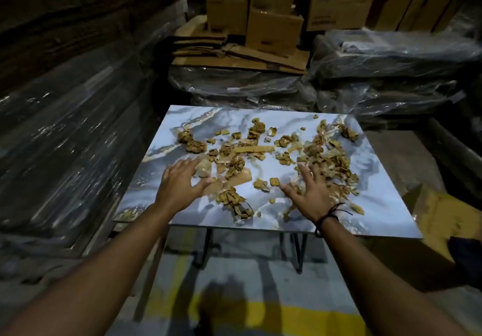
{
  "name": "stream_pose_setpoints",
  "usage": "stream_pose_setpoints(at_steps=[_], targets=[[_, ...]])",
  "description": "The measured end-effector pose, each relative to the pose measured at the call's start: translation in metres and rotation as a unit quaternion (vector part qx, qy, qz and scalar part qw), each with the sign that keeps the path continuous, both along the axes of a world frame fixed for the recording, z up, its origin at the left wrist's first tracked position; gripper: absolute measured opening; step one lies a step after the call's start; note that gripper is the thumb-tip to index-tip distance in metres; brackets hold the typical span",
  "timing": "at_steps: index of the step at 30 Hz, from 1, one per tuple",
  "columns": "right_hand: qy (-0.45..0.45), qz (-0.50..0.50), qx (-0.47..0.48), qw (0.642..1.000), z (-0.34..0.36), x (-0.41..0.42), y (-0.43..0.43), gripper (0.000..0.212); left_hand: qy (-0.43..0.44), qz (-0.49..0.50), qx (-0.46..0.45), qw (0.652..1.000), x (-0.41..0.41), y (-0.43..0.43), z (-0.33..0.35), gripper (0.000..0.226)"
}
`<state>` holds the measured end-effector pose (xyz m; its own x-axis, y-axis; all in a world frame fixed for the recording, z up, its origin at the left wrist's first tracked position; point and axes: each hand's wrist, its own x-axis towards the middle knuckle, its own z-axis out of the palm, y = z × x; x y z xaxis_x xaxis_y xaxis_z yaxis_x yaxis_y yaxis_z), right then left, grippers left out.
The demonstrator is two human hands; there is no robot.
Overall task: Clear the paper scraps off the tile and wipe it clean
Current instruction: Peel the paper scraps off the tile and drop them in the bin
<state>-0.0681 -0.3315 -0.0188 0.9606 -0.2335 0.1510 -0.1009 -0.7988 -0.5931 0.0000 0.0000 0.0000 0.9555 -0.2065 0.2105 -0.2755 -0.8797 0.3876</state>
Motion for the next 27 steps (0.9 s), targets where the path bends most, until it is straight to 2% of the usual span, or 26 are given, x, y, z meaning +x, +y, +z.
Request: stream_pose_setpoints(at_steps=[4, 7, 10, 14, 17, 19, 21, 24, 27], targets=[[0.048, -0.076, 0.005, 0.996, -0.045, 0.017, 0.018, 0.117, 0.099, 0.026, 0.023, 0.994, 0.034, 0.011, -0.038, 0.106], [0.071, -0.121, -0.008, 0.99, -0.071, 0.033, 0.031, 0.12, 0.142, 0.019, 0.03, 0.989, 0.063, 0.014, -0.061, 0.117], [0.089, -0.088, -0.016, 0.992, -0.091, 0.043, 0.041, 0.122, 0.175, -0.005, 0.059, 0.983, 0.087, 0.012, -0.079, 0.124], [0.091, -0.004, -0.042, 0.995, -0.107, 0.053, 0.067, 0.111, 0.173, -0.074, 0.07, 0.98, 0.099, 0.003, -0.104, 0.13], [0.078, 0.041, -0.053, 0.995, -0.114, 0.066, 0.086, 0.109, 0.128, -0.108, 0.075, 0.983, 0.099, -0.005, -0.115, 0.122], [0.079, 0.057, -0.049, 0.994, -0.117, 0.078, 0.096, 0.107, 0.099, -0.125, 0.056, 0.986, 0.099, -0.013, -0.121, 0.11], [0.074, 0.047, -0.045, 0.995, -0.116, 0.09, 0.104, 0.098, 0.087, -0.143, 0.021, 0.986, 0.102, -0.022, -0.125, 0.097], [0.054, 0.038, -0.052, 0.996, -0.112, 0.106, 0.109, 0.082, 0.098, -0.163, -0.025, 0.982, 0.11, -0.035, -0.128, 0.096], [0.054, 0.053, -0.031, 0.997, -0.105, 0.115, 0.106, 0.088, 0.048, -0.153, -0.041, 0.986, 0.113, -0.039, -0.126, 0.084]])
